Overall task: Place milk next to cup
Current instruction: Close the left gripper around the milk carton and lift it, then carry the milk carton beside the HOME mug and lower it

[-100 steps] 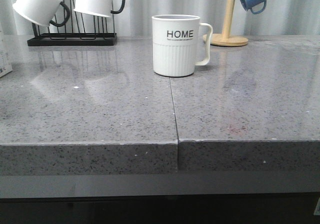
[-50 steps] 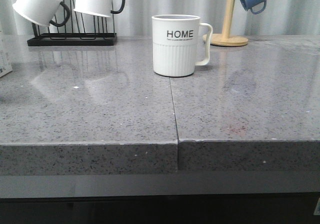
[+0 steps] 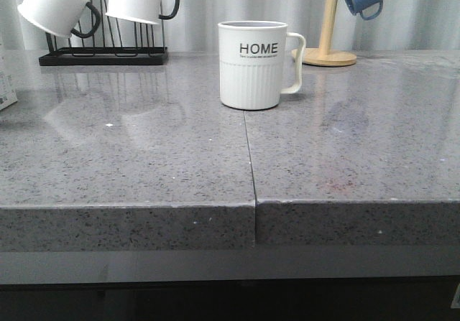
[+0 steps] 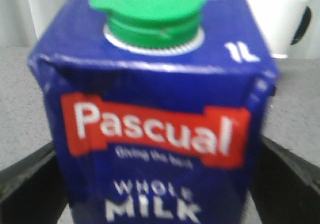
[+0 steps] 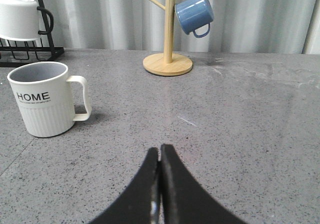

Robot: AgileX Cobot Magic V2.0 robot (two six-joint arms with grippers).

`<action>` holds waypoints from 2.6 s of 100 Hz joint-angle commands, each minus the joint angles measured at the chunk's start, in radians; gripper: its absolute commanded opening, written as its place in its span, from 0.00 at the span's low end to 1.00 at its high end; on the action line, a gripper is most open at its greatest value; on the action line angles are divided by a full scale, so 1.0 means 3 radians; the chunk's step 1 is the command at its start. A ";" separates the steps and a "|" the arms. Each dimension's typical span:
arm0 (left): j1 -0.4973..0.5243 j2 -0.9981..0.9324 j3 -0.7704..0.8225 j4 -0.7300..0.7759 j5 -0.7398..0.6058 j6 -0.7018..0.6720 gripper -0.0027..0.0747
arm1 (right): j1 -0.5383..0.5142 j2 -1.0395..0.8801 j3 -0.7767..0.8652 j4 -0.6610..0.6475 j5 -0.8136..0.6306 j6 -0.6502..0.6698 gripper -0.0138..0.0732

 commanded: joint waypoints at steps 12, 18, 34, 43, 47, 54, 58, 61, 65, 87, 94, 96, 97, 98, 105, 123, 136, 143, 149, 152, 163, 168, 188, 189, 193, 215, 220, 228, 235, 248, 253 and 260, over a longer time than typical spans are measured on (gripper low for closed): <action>0.0096 0.0129 -0.0317 0.0024 -0.0236 0.0010 0.85 | -0.0014 0.0008 -0.0089 -0.0030 -0.0259 -0.0003 0.02; 0.0096 0.0188 -0.0352 0.0049 -0.0236 0.0010 0.84 | -0.0014 0.0008 -0.0089 -0.0030 -0.0259 -0.0003 0.02; 0.0096 0.0290 -0.0421 0.0189 -0.0184 0.0010 0.70 | -0.0014 0.0008 -0.0089 -0.0030 -0.0259 -0.0003 0.02; 0.0096 0.0290 -0.0428 0.0189 -0.0184 0.0010 0.56 | -0.0014 0.0008 -0.0089 -0.0030 -0.0259 -0.0003 0.02; 0.0096 0.0290 -0.0442 0.0189 -0.0184 0.0010 0.48 | -0.0014 0.0008 -0.0089 -0.0030 -0.0259 -0.0003 0.02; 0.0096 0.0290 -0.0441 0.0189 -0.0197 0.0010 0.37 | -0.0014 0.0008 -0.0089 -0.0030 -0.0259 -0.0003 0.02; 0.0096 0.0290 -0.0441 0.0189 -0.0197 0.0010 0.32 | -0.0014 0.0008 -0.0089 -0.0030 -0.0259 -0.0003 0.02; 0.0096 0.0290 -0.0447 0.0189 -0.0190 0.0010 0.29 | -0.0014 0.0008 -0.0089 -0.0030 -0.0259 -0.0003 0.02; 0.0096 0.0283 -0.0449 0.0189 -0.0185 0.0010 0.27 | -0.0014 0.0008 -0.0089 -0.0030 -0.0259 -0.0003 0.02; 0.0083 0.0127 -0.0548 0.0189 -0.0070 0.0010 0.27 | -0.0014 0.0008 -0.0089 -0.0030 -0.0259 -0.0003 0.02; 0.0083 0.0049 -0.0611 0.0189 0.0052 0.0010 0.27 | -0.0014 0.0008 -0.0089 -0.0030 -0.0259 -0.0003 0.02; 0.0083 0.0023 -0.0621 0.0189 0.0079 0.0010 0.27 | -0.0014 0.0008 -0.0089 -0.0030 -0.0259 -0.0003 0.02; 0.0083 0.0016 -0.0629 0.0189 0.0099 0.0010 0.27 | -0.0014 0.0008 -0.0089 -0.0030 -0.0259 -0.0003 0.02; 0.0083 0.0009 -0.0639 0.0189 0.0107 0.0010 0.27 | -0.0014 0.0008 -0.0089 -0.0030 -0.0259 -0.0003 0.02; 0.0083 -0.0062 -0.0699 0.0189 0.0214 0.0010 0.27 | -0.0014 0.0008 -0.0089 -0.0030 -0.0259 -0.0003 0.02; 0.0033 -0.0225 -0.0834 0.0166 0.0431 0.0010 0.27 | -0.0014 0.0008 -0.0089 -0.0030 -0.0259 -0.0003 0.02; -0.0139 -0.0263 -0.0909 0.0151 0.0437 0.0010 0.27 | -0.0014 0.0008 -0.0089 -0.0030 -0.0259 -0.0003 0.02; -0.0265 -0.0263 -0.0975 -0.0064 0.0440 0.0104 0.27 | -0.0014 0.0008 -0.0089 -0.0030 -0.0259 -0.0003 0.02; -0.0401 -0.0263 -0.1030 -0.0330 0.0415 0.0428 0.27 | -0.0014 0.0008 -0.0089 -0.0030 -0.0259 -0.0003 0.02; -0.0498 -0.0263 -0.1054 -0.0458 0.0388 0.0567 0.27 | -0.0014 0.0008 -0.0089 -0.0030 -0.0259 -0.0003 0.02; -0.0815 -0.0256 -0.1112 -0.0999 0.0158 0.1091 0.26 | -0.0014 0.0008 -0.0089 -0.0030 -0.0259 -0.0003 0.02; -0.0959 -0.0233 -0.1136 -0.1238 0.0033 0.1327 0.26 | -0.0014 0.0008 -0.0089 -0.0030 -0.0259 -0.0003 0.02; -0.1478 0.0053 -0.1272 -0.1738 -0.0370 0.1751 0.26 | -0.0014 0.0008 -0.0089 -0.0030 -0.0259 -0.0003 0.02; -0.1492 0.0066 -0.1280 -0.1748 -0.0370 0.1752 0.26 | -0.0014 0.0008 -0.0089 -0.0030 -0.0259 -0.0003 0.02; -0.1566 0.0149 -0.1332 -0.1800 -0.0405 0.1761 0.26 | -0.0014 0.0008 -0.0089 -0.0030 -0.0259 -0.0003 0.02; -0.1908 0.0506 -0.1538 -0.2062 -0.0775 0.1795 0.27 | -0.0014 0.0008 -0.0089 -0.0030 -0.0259 -0.0003 0.02; -0.1982 0.0572 -0.1570 -0.2097 -0.0877 0.1848 0.27 | -0.0014 0.0008 -0.0089 -0.0030 -0.0259 -0.0003 0.02; -0.2070 0.0675 -0.1632 -0.2118 -0.0963 0.1932 0.26 | -0.0014 0.0008 -0.0089 -0.0030 -0.0259 -0.0003 0.02; -0.2108 0.0768 -0.1696 -0.2118 -0.0987 0.1939 0.26 | -0.0014 0.0008 -0.0089 -0.0030 -0.0259 -0.0003 0.02; -0.2109 0.0903 -0.1764 -0.2127 -0.0992 0.1939 0.26 | -0.0014 0.0008 -0.0089 -0.0030 -0.0259 -0.0003 0.02; -0.2109 0.0931 -0.1770 -0.2127 -0.1023 0.1939 0.27 | -0.0014 0.0008 -0.0089 -0.0030 -0.0259 -0.0003 0.02; -0.2109 0.0957 -0.1770 -0.2127 -0.1065 0.1939 0.27 | -0.0014 0.0008 -0.0089 -0.0030 -0.0259 -0.0003 0.02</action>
